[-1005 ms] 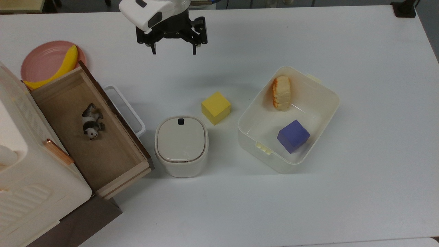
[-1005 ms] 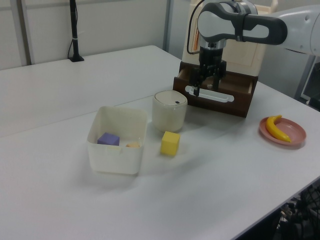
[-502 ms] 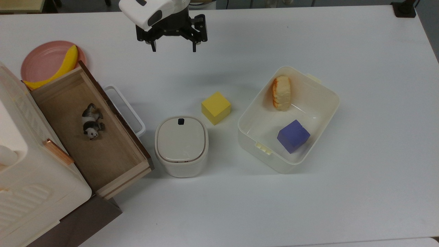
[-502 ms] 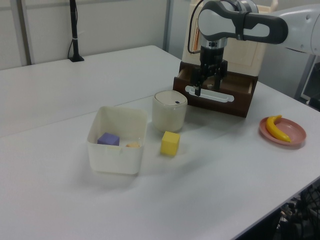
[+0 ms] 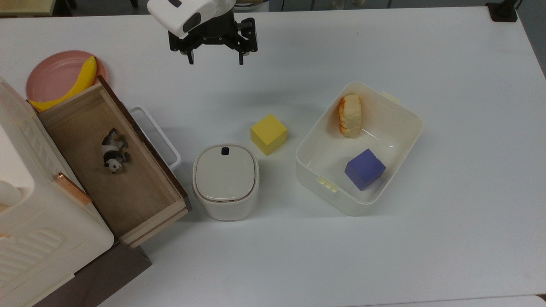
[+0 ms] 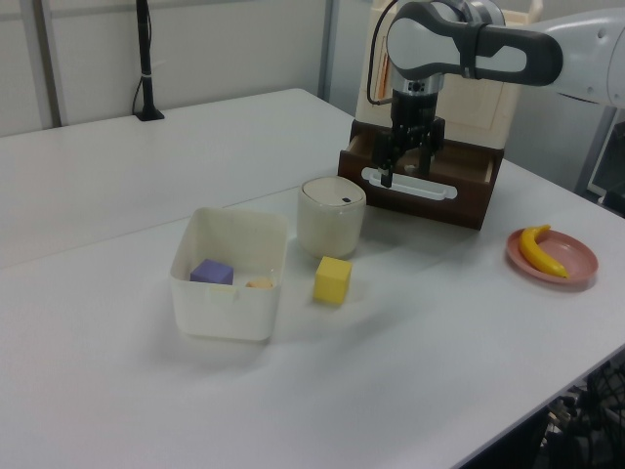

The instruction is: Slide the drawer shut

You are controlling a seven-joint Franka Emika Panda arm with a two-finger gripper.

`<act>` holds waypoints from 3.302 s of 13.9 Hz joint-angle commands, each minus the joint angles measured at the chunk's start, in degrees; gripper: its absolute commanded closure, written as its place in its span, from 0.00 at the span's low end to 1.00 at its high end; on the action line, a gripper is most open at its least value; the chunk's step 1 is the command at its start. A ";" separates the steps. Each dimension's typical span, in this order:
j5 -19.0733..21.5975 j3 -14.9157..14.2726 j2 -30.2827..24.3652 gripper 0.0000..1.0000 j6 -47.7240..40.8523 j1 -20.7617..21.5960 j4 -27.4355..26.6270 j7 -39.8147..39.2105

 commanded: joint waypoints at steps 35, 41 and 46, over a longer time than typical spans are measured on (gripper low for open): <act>-11.31 -7.70 16.42 1.00 38.64 -6.62 3.10 41.41; -12.12 -7.88 16.95 1.00 42.07 -7.32 3.11 41.59; -12.12 -8.58 16.25 1.00 42.78 -7.58 3.81 40.72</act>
